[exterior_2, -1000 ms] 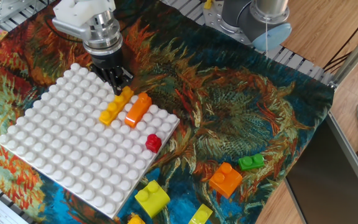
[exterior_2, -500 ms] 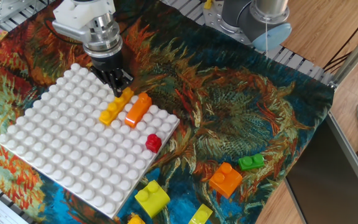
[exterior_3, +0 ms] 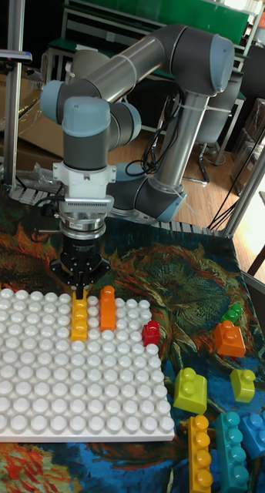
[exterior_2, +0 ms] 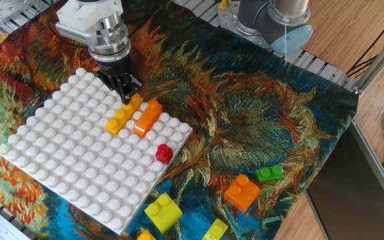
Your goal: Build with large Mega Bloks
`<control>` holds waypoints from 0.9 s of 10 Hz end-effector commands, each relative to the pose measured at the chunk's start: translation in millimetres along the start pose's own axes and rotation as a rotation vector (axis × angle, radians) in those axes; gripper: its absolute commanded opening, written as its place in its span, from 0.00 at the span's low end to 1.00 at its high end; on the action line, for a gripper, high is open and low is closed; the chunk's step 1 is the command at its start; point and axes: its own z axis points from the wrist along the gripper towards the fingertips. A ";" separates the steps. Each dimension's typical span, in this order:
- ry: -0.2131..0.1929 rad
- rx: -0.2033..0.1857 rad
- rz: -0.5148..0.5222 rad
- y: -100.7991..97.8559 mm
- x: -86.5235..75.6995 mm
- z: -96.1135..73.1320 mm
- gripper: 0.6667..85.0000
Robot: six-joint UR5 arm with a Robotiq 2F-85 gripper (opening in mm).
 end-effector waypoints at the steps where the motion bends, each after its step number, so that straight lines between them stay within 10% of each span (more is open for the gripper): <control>1: 0.001 -0.007 0.012 3.5 3.7 -18.7 0.01; 4: 0.007 0.021 0.038 -14.4 13.2 -44.9 0.02; 9: -0.069 0.037 0.002 -24.5 -2.9 -51.6 0.32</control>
